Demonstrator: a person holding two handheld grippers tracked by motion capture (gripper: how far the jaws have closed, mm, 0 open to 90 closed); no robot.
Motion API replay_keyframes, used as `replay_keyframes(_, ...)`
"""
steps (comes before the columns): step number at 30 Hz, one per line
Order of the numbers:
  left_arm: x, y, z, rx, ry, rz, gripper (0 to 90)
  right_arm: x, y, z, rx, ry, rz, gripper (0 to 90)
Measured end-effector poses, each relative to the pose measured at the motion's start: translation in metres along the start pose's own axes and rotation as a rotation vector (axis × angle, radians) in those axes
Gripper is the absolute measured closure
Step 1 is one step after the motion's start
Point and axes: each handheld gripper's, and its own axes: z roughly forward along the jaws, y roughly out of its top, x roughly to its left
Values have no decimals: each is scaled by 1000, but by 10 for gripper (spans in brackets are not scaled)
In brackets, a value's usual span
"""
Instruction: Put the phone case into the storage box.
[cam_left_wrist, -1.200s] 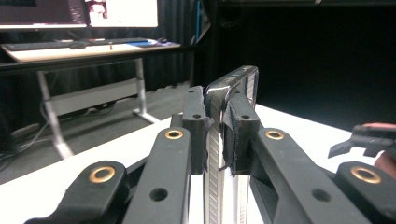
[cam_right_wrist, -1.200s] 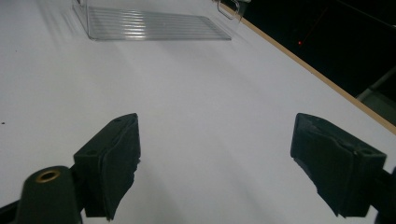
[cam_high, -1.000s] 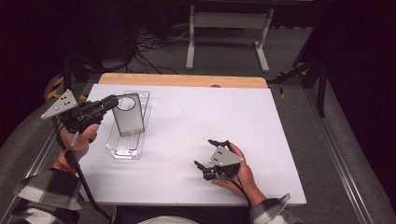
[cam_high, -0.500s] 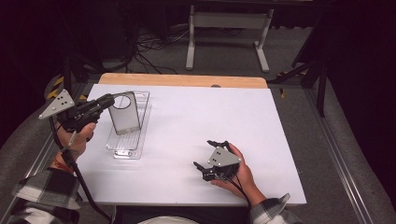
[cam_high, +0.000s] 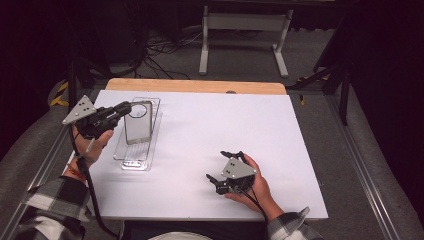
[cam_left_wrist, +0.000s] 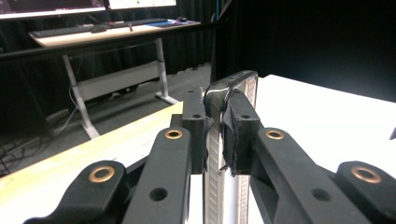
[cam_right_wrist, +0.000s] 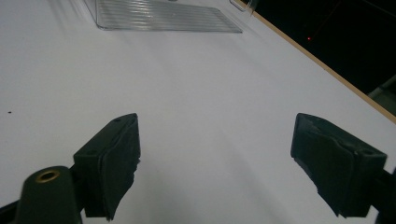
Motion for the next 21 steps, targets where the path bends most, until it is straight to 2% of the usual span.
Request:
replay_keyframes(4,9,-5,9,11,8,-14,809,1,0,1,5,2,0,158)
replay_keyframes(12,22,-10,25,35,21,4,809,0,-2,4,16,5,2,158)
replay_keyframes(16,31,-10,30,29,28,4,809,2,-2,5,22,6,-7,158)
replay_keyframes(21,44,-6,36,20,63,14,809,2,-2,5,24,4,-11,158)
